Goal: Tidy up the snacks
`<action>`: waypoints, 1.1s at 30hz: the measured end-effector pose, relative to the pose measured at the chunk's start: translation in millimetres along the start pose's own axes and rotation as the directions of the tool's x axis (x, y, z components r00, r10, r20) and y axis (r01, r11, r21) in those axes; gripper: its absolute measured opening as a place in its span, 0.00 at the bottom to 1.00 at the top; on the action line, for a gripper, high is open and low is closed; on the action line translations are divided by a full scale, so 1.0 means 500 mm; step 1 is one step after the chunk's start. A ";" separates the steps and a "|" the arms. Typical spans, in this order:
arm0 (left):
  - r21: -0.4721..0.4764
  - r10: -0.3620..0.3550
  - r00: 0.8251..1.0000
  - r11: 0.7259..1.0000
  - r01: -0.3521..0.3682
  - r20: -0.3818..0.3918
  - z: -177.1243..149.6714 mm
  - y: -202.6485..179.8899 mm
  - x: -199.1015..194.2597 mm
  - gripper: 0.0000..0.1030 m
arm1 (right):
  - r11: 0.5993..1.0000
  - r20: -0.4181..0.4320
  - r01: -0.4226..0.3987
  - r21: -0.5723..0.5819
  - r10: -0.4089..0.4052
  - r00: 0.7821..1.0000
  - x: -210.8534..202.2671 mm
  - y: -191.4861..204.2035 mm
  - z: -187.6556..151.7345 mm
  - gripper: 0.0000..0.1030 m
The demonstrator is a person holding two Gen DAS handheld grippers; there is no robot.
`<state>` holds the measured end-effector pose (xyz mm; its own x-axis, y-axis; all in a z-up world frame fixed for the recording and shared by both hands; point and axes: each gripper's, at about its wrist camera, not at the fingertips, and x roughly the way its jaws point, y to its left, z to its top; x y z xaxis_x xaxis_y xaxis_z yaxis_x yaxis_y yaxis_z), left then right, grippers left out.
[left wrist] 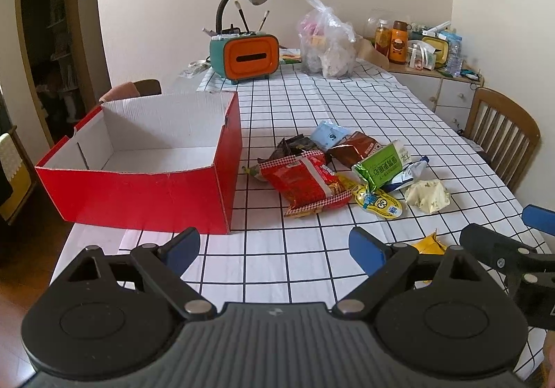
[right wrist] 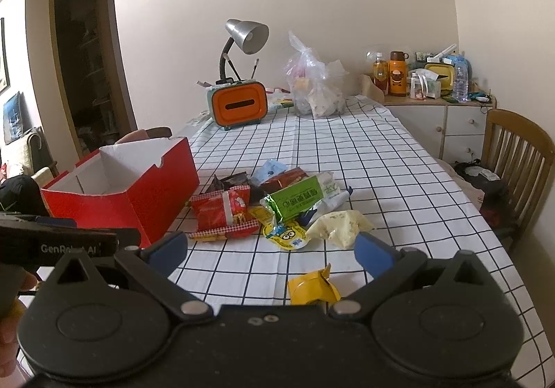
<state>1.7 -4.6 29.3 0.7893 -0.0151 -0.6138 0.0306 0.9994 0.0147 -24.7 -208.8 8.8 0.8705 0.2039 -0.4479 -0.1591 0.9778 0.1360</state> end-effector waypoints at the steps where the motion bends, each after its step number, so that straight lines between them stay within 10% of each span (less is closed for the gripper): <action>1: 0.000 0.000 1.000 1.000 0.000 -0.001 0.000 0.001 0.001 0.90 | 1.000 -0.001 0.000 -0.001 0.000 1.000 0.000 0.001 -0.001 1.00; 33: 0.000 -0.025 0.999 1.000 0.025 -0.037 -0.016 0.005 0.015 0.91 | 1.000 -0.038 0.022 -0.017 -0.022 0.999 0.005 -0.002 -0.016 0.97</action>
<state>2.6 -2.1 18.4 0.7648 -0.0384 -0.6431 0.0496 0.9988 -0.0007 -25.9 -209.0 0.4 0.8557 0.1839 -0.4837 -0.1481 0.9827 0.1116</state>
